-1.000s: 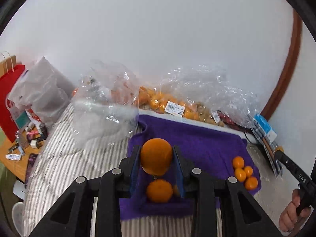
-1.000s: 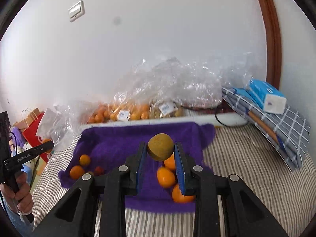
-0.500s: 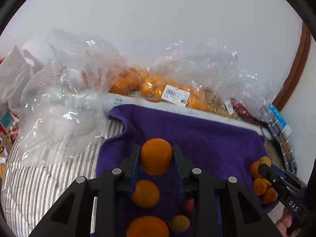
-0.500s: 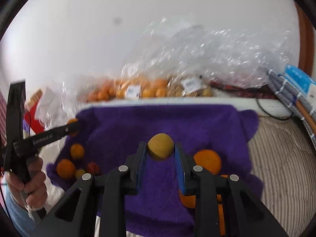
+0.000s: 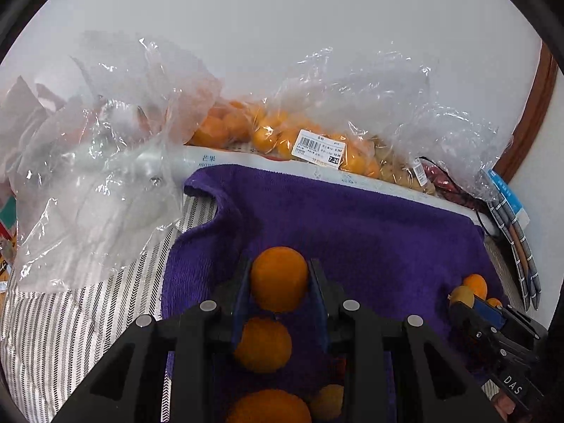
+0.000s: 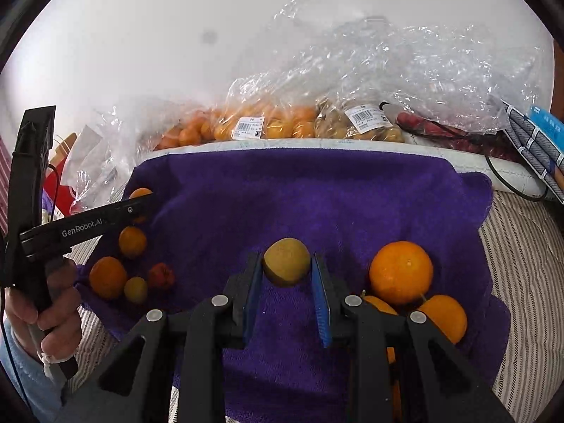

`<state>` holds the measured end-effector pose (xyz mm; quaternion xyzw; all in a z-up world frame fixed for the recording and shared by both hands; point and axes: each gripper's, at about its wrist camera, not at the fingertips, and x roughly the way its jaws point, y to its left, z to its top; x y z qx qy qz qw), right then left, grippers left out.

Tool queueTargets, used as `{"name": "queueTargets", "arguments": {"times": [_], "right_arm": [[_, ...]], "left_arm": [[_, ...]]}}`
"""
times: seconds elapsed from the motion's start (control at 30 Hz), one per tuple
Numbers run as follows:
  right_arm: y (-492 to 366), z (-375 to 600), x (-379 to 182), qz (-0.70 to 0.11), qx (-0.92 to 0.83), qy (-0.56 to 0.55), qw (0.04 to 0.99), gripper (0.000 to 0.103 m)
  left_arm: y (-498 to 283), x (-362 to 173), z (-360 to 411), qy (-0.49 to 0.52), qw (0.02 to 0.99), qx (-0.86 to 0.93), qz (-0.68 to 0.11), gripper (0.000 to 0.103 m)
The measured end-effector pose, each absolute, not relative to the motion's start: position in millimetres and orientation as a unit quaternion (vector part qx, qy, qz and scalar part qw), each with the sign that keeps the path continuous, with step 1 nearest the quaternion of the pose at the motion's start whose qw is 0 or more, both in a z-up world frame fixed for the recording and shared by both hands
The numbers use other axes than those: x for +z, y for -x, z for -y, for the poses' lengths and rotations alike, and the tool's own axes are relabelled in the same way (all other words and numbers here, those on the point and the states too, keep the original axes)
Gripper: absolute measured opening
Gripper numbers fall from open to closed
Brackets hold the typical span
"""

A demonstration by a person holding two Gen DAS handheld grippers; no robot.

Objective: Organize fruits

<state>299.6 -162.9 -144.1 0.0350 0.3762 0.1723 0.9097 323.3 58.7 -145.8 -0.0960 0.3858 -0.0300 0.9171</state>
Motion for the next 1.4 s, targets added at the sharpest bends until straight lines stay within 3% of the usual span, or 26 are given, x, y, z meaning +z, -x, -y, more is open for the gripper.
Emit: {"name": "queueTargets", "arguments": {"times": [0.27,0.37,0.5,0.63,0.7,0.9,1.03,1.1,1.27,1.4], "right_arm": [[-299,156,-150,-0.383,0.166,-0.012,0.909,0.028],[-297,156,-151,-0.381,0.157,-0.003,0.911,0.034],[-289,161,-140,-0.367,0.15,-0.009,0.918,0.044],[-264,170,-104,-0.358,0.11,-0.022,0.927,0.047],[-243,172,-85,-0.347,0.093,-0.009,0.933,0.053],[-158,192,-35,-0.314,0.072,-0.025,0.946,0.062],[-113,205,-22,-0.308,0.045,-0.032,0.95,0.066],[-94,213,-18,-0.302,0.042,-0.039,0.952,0.082],[-48,224,-6,-0.282,0.025,-0.026,0.959,0.098],[-25,230,-2,-0.282,0.01,-0.03,0.959,0.099]], "left_arm": [[-322,-152,-55,0.085,0.914,-0.029,-0.395,0.03],[-322,-152,-55,0.087,0.912,-0.033,-0.399,0.031],[-313,-139,-54,0.076,0.919,-0.027,-0.386,0.042],[-286,-108,-47,0.055,0.928,-0.026,-0.367,0.047],[-257,-89,-40,0.039,0.938,-0.028,-0.344,0.062],[-172,-50,-27,0.008,0.954,-0.002,-0.298,0.084],[-132,-38,-23,0.013,0.955,0.007,-0.295,0.088],[-113,-33,-19,0.016,0.956,0.005,-0.294,0.09],[-75,-21,-8,0.011,0.961,0.008,-0.276,0.093],[-53,-14,-2,0.012,0.964,0.008,-0.267,0.095]]}}
